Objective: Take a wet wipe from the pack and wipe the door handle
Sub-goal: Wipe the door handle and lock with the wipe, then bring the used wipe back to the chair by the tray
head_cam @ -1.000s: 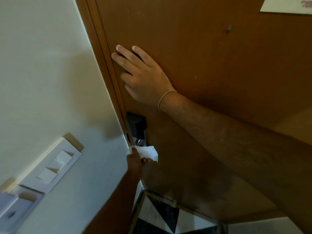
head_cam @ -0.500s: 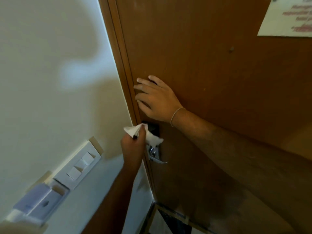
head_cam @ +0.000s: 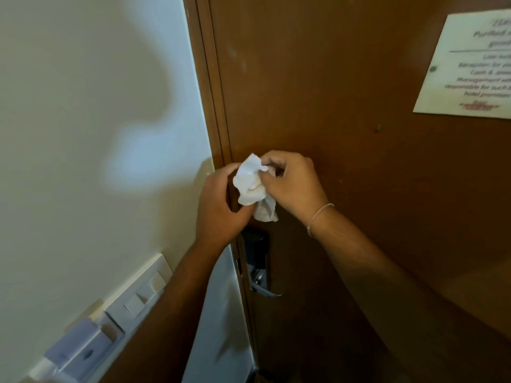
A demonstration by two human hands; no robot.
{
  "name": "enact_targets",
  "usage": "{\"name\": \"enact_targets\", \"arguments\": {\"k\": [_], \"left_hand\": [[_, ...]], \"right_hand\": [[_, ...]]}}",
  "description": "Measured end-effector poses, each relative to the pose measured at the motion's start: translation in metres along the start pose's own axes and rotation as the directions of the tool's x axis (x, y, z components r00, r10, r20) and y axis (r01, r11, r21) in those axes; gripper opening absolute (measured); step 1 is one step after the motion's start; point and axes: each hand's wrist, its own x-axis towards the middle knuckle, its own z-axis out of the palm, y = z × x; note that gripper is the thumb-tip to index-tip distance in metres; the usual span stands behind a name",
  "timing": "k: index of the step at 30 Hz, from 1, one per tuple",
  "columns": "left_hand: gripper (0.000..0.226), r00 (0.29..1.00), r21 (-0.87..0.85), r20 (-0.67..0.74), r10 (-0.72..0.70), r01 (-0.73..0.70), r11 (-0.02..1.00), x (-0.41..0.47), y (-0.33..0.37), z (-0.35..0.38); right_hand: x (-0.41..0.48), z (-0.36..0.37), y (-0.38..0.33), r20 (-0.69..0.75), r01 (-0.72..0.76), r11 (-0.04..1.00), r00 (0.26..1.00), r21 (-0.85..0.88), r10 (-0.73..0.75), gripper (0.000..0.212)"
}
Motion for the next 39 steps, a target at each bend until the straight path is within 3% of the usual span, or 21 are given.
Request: {"name": "enact_targets", "arguments": {"k": [1,3,6,11,18,20,22,27,30,31,33,34,37,39], "left_hand": [[0.086,0.989,0.159,-0.042,0.143,-0.134,0.978,-0.001,-0.011,-0.001],[0.088,0.970,0.378,-0.067,0.235,-0.194,0.905,-0.008,-0.035,0.000],[0.095,0.971,0.537,-0.142,0.194,-0.089,0.839,-0.023,-0.058,0.002],[0.099,0.973,0.697,-0.171,0.156,0.008,0.717,-0.068,-0.063,-0.010],[0.105,0.964,0.776,-0.266,0.008,0.209,0.595,-0.182,-0.063,-0.048],[0.101,0.955,0.809,-0.285,-0.084,0.287,0.514,-0.239,-0.060,-0.057],[0.099,0.938,0.815,-0.305,-0.163,0.346,0.464,-0.300,-0.055,-0.060],[0.090,0.821,0.796,-0.355,-0.448,0.516,0.315,-0.476,-0.016,-0.059],[0.076,0.631,0.747,-0.400,-0.665,0.645,0.162,-0.577,0.020,-0.056],[0.075,0.518,0.706,-0.438,-0.735,0.704,0.076,-0.609,0.035,-0.055],[0.083,0.288,0.606,-0.477,-0.830,0.792,-0.075,-0.664,0.056,-0.051],[0.090,0.165,0.524,-0.508,-0.845,0.838,-0.151,-0.699,0.066,-0.046],[0.088,-0.066,0.330,-0.640,-0.766,0.876,-0.351,-0.790,0.085,-0.026],[0.088,-0.217,0.155,-0.661,-0.719,0.897,-0.414,-0.837,0.084,-0.012]], "right_hand": [[-0.001,-0.003,0.000,-0.025,0.014,1.000,1.000,-0.020,-0.015,0.013],[-0.005,-0.006,0.003,-0.047,-0.005,1.000,0.999,-0.021,0.004,0.020],[-0.013,0.005,0.010,-0.019,-0.071,0.996,0.997,0.060,0.073,0.028],[-0.038,0.041,0.020,0.112,-0.177,0.974,0.980,0.141,0.162,0.025],[-0.093,0.120,0.026,0.409,-0.188,0.954,0.909,0.232,0.080,0.018],[-0.122,0.147,0.021,0.556,-0.163,0.951,0.831,0.262,-0.011,0.014],[-0.151,0.166,0.018,0.661,-0.210,0.936,0.750,0.282,-0.031,0.029],[-0.250,0.214,-0.014,0.899,-0.200,0.948,0.413,0.248,-0.148,0.048],[-0.314,0.240,-0.043,0.966,-0.109,0.969,0.155,0.223,-0.205,0.045],[-0.336,0.250,-0.054,0.972,-0.059,0.971,0.067,0.231,-0.227,0.039],[-0.371,0.262,-0.067,0.965,0.026,0.965,-0.011,0.262,-0.262,0.027],[-0.396,0.272,-0.077,0.957,0.072,0.955,-0.060,0.286,-0.282,0.026],[-0.463,0.296,-0.100,0.933,0.177,0.926,-0.206,0.333,-0.296,0.018],[-0.501,0.308,-0.111,0.922,0.209,0.923,-0.289,0.323,-0.258,0.014]]}}
